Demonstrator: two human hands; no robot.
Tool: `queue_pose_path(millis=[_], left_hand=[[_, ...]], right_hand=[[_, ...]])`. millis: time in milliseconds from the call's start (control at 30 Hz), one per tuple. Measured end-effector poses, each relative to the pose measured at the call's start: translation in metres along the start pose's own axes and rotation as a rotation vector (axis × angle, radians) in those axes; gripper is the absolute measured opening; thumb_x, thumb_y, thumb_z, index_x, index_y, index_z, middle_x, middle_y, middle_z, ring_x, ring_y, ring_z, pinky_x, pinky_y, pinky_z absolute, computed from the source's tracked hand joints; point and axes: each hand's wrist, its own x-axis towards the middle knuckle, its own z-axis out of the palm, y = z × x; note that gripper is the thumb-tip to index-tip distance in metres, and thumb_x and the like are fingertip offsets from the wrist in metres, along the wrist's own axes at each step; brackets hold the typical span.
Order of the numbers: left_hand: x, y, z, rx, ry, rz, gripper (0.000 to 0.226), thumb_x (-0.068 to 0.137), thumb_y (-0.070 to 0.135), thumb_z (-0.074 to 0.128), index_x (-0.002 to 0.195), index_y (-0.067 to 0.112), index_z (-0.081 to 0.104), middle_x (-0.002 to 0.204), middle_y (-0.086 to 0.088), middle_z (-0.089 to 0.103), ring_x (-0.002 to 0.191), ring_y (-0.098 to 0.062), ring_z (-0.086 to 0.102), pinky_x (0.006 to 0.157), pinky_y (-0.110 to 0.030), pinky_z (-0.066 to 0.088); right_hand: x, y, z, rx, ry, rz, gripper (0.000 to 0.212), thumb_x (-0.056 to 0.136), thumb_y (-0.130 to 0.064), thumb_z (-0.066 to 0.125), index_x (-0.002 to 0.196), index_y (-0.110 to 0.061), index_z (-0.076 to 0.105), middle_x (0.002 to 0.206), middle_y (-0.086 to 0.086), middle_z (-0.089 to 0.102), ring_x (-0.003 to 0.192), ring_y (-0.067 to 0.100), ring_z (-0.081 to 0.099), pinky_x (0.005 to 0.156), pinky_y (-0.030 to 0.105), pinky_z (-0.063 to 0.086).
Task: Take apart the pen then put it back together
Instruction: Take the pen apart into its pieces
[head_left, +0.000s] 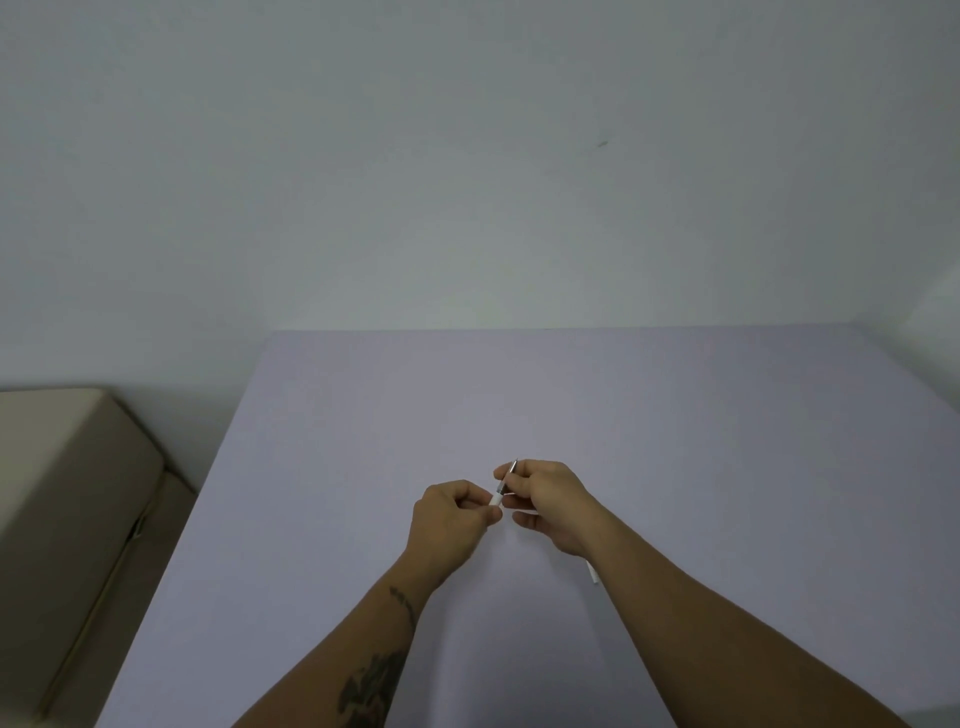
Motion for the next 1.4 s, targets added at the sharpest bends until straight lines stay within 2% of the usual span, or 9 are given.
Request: queue_pose_path(millis=[133, 300, 433, 533, 700, 900, 1033, 1233, 1400], left_hand=[[0.002, 0.002, -0.002, -0.005, 0.002, 0.008, 0.003, 0.080, 0.017, 0.076, 0.081, 0.018, 0.073, 0.075, 0.002, 0.071, 0.073, -0.014, 0.068, 0.063, -0.023, 0.050], [0.004, 0.001, -0.003, -0.003, -0.002, -0.001, 0.009, 0.079, 0.017, 0.076, 0.074, 0.024, 0.072, 0.071, 0.003, 0.072, 0.070, -0.012, 0.068, 0.062, -0.027, 0.053], [0.006, 0.002, -0.002, 0.003, -0.013, 0.018, 0.005, 0.082, 0.016, 0.074, 0.080, 0.020, 0.073, 0.071, 0.003, 0.071, 0.068, -0.010, 0.067, 0.060, -0.024, 0.051], [0.008, 0.003, -0.002, 0.021, -0.008, 0.028, 0.002, 0.084, 0.015, 0.072, 0.085, 0.015, 0.074, 0.072, 0.002, 0.070, 0.067, -0.010, 0.066, 0.060, -0.023, 0.052], [0.009, 0.002, -0.001, 0.011, -0.010, 0.016, 0.001, 0.083, 0.015, 0.073, 0.084, 0.015, 0.074, 0.069, 0.002, 0.069, 0.063, -0.009, 0.064, 0.056, -0.022, 0.049], [0.010, -0.002, 0.000, 0.016, -0.008, 0.013, 0.003, 0.084, 0.014, 0.072, 0.086, 0.014, 0.074, 0.070, 0.002, 0.069, 0.062, -0.009, 0.064, 0.057, -0.022, 0.049], [0.010, -0.003, 0.001, 0.013, -0.003, 0.016, 0.004, 0.085, 0.013, 0.071, 0.086, 0.013, 0.075, 0.069, 0.001, 0.069, 0.062, -0.011, 0.064, 0.058, -0.023, 0.050], [0.010, -0.007, 0.002, -0.005, -0.015, -0.003, 0.005, 0.085, 0.015, 0.071, 0.082, 0.018, 0.073, 0.070, 0.001, 0.069, 0.067, -0.014, 0.066, 0.057, -0.023, 0.050], [0.015, -0.012, 0.010, -0.008, -0.017, -0.033, 0.011, 0.086, 0.015, 0.069, 0.079, 0.022, 0.071, 0.071, 0.001, 0.070, 0.065, -0.011, 0.065, 0.057, -0.022, 0.052]], right_hand=[[0.001, 0.001, 0.001, 0.037, -0.017, 0.014, 0.010, 0.092, -0.019, 0.064, 0.093, -0.014, 0.071, 0.092, 0.005, 0.070, 0.080, 0.016, 0.066, 0.068, 0.029, 0.053], [0.005, -0.001, 0.002, -0.011, 0.032, -0.011, 0.018, 0.096, -0.011, 0.056, 0.096, -0.013, 0.074, 0.097, 0.005, 0.071, 0.083, 0.015, 0.065, 0.068, 0.027, 0.053], [0.003, -0.003, -0.001, 0.032, -0.016, -0.005, 0.024, 0.098, -0.009, 0.052, 0.096, -0.015, 0.074, 0.097, 0.006, 0.070, 0.087, 0.017, 0.065, 0.075, 0.030, 0.056], [0.003, -0.002, -0.003, 0.042, -0.029, -0.008, 0.018, 0.096, -0.013, 0.057, 0.099, -0.016, 0.075, 0.096, 0.005, 0.071, 0.087, 0.018, 0.065, 0.076, 0.031, 0.055], [0.007, 0.000, 0.000, 0.009, 0.050, -0.018, 0.011, 0.092, -0.016, 0.063, 0.092, -0.011, 0.073, 0.092, 0.008, 0.070, 0.079, 0.017, 0.064, 0.067, 0.028, 0.053], [0.006, -0.001, -0.002, 0.088, 0.030, -0.004, 0.024, 0.098, -0.007, 0.053, 0.094, -0.015, 0.075, 0.095, 0.006, 0.071, 0.084, 0.017, 0.065, 0.072, 0.030, 0.054], [0.006, -0.003, -0.003, 0.088, 0.045, -0.007, 0.019, 0.096, -0.011, 0.057, 0.097, -0.015, 0.075, 0.093, 0.005, 0.071, 0.084, 0.017, 0.065, 0.075, 0.031, 0.055], [0.011, -0.015, -0.009, -0.079, 0.098, -0.102, 0.012, 0.092, -0.015, 0.062, 0.093, -0.014, 0.074, 0.091, 0.005, 0.076, 0.077, 0.015, 0.069, 0.065, 0.027, 0.052], [0.024, -0.032, -0.028, -0.032, 0.175, -0.143, 0.013, 0.092, -0.013, 0.061, 0.087, -0.015, 0.074, 0.083, 0.002, 0.074, 0.070, 0.012, 0.068, 0.066, 0.026, 0.054]])
